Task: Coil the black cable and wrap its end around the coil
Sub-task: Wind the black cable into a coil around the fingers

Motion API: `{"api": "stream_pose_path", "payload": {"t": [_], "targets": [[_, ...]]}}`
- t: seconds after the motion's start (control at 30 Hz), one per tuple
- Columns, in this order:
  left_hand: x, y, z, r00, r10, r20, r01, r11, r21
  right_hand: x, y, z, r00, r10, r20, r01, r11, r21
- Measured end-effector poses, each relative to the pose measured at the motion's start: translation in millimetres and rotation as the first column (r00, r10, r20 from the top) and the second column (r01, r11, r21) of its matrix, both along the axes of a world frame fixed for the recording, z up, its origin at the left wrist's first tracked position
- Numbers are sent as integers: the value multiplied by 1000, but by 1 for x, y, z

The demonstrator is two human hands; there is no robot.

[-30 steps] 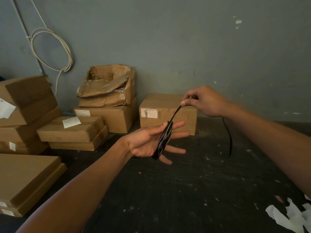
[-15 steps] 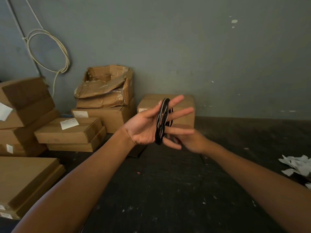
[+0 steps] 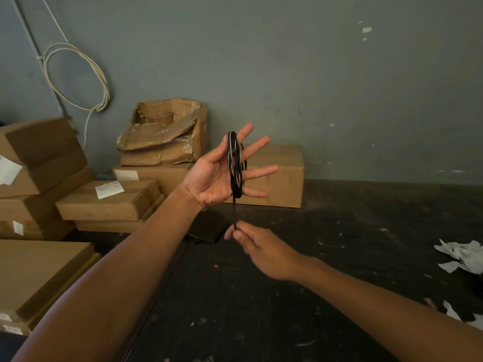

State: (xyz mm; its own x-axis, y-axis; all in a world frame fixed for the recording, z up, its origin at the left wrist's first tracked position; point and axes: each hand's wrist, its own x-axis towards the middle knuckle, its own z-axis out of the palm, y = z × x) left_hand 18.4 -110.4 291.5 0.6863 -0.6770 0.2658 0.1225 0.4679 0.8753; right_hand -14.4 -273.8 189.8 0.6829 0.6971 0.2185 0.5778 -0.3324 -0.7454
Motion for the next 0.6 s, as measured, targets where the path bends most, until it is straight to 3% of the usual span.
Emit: {"api": "stream_pose_path", "payload": {"t": [0.3,0.6], "targets": [[12,23,-26,961,254,-109,-248,967,63,-3,-10,30,974,-42,221,70,990,-121],[13,30,-45,947,297,-120,-250,920,301,6,-25,78,900,-38,434,168,949,-266]]}}
